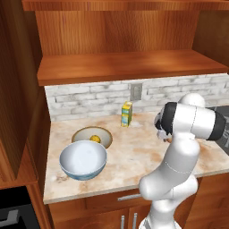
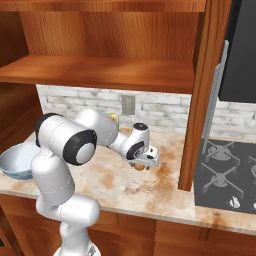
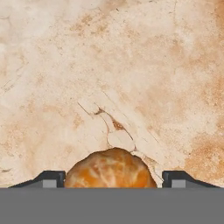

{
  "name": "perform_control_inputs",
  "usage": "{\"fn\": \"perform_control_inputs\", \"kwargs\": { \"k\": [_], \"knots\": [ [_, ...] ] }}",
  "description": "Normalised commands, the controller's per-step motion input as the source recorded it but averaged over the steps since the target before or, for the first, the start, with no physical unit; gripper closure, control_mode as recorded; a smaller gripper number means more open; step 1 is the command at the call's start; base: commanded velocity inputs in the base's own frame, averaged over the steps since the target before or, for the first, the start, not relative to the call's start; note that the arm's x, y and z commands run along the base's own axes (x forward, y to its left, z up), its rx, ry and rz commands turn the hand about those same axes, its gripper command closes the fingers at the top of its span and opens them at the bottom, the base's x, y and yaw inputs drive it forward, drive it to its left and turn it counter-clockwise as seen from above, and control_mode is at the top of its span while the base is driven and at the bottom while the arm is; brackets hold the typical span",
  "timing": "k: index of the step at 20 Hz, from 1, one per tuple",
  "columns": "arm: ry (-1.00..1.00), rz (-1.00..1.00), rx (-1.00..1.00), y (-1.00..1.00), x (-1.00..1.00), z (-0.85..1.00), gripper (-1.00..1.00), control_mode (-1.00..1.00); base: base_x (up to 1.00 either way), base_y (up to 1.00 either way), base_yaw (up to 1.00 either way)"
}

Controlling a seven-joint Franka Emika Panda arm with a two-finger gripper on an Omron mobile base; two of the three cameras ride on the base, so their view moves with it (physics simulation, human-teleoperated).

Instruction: Pick both bowls and place them on the counter. Then place the lemon in one bowl and place the tangerine in the other bowl.

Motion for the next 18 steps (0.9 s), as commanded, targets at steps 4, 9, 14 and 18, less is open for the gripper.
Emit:
{"fn": "perform_control_inputs", "kwargs": {
  "k": [4, 9, 14, 18],
  "knots": [
    [0.04, 0.00, 0.04, -0.01, 0.00, -0.02, 1.00, -1.00, 0.00, 0.00, 0.00],
    [0.03, 0.00, 0.09, 0.00, -0.14, 0.07, 1.00, -1.00, 0.00, 0.00, 0.00],
    [0.01, 0.00, 0.14, 0.18, -0.37, 0.26, 1.00, -1.00, 0.00, 0.00, 0.00],
    [-0.04, 0.00, 0.01, 0.38, -0.32, 0.47, 1.00, -1.00, 0.00, 0.00, 0.00]
  ]
}}
